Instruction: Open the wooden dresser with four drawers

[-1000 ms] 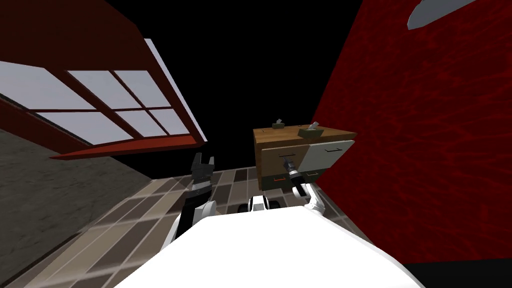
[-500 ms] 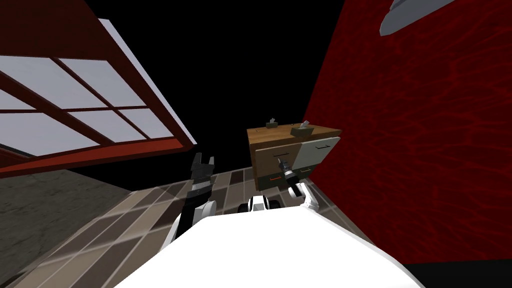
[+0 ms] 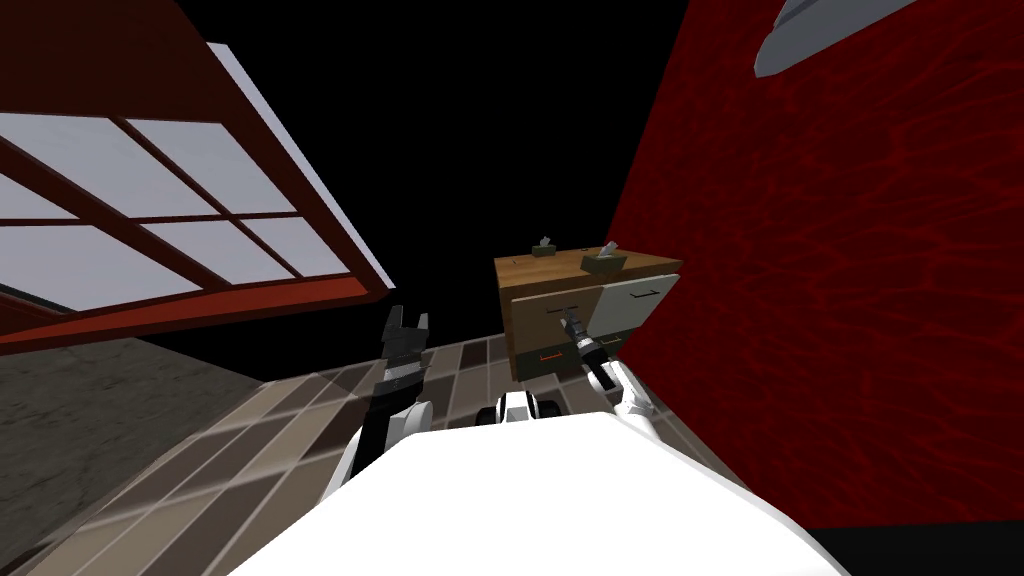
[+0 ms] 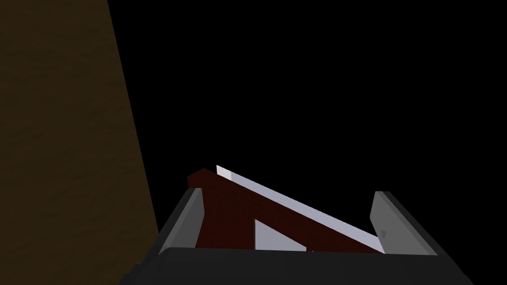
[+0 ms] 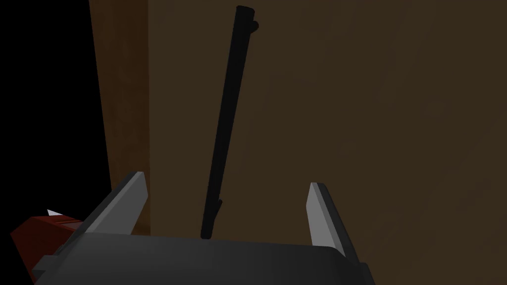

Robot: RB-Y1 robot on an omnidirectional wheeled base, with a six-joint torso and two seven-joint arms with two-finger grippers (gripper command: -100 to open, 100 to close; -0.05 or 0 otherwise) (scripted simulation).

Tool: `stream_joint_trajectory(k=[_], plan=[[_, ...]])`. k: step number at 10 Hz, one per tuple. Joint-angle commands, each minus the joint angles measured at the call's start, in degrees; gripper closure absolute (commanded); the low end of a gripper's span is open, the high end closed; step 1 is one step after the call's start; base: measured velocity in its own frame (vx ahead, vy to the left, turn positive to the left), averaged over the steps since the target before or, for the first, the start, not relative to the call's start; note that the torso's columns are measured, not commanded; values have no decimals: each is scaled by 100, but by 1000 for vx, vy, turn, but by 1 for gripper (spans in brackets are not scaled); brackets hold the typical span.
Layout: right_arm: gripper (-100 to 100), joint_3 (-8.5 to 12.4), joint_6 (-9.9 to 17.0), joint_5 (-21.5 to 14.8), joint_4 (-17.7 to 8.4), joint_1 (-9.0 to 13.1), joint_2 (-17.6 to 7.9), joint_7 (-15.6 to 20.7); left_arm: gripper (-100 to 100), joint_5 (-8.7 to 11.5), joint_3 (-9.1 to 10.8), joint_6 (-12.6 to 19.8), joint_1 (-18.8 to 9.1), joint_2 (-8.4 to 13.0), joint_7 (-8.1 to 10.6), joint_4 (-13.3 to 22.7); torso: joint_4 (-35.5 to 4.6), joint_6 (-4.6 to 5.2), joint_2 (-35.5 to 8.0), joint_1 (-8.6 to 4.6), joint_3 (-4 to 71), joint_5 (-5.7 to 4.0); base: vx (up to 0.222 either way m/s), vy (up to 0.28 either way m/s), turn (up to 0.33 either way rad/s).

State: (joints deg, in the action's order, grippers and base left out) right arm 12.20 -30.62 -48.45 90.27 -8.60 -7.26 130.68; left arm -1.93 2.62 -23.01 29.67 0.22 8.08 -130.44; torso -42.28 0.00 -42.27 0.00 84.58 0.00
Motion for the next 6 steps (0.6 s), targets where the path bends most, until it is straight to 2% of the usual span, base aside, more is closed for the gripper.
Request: stream_joint_trajectory(k=[1,3,6], plan=[[-100,-34,179,-35,42,91,-24,-152,0,0,0,0,0,0,0,0,0,0,-1,1,-1,0,-41,16,37],[-100,-74,349,-74,97,169,-123,-282,0,0,0,0,-1,0,0,0,-3,0,-11,8,-7,2,-52,32,31],[-100,-107,491,-118,162,235,327,-371,0,0,0,0,0,0,0,0,0,1,1,-2,1,0,-40,24,16]])
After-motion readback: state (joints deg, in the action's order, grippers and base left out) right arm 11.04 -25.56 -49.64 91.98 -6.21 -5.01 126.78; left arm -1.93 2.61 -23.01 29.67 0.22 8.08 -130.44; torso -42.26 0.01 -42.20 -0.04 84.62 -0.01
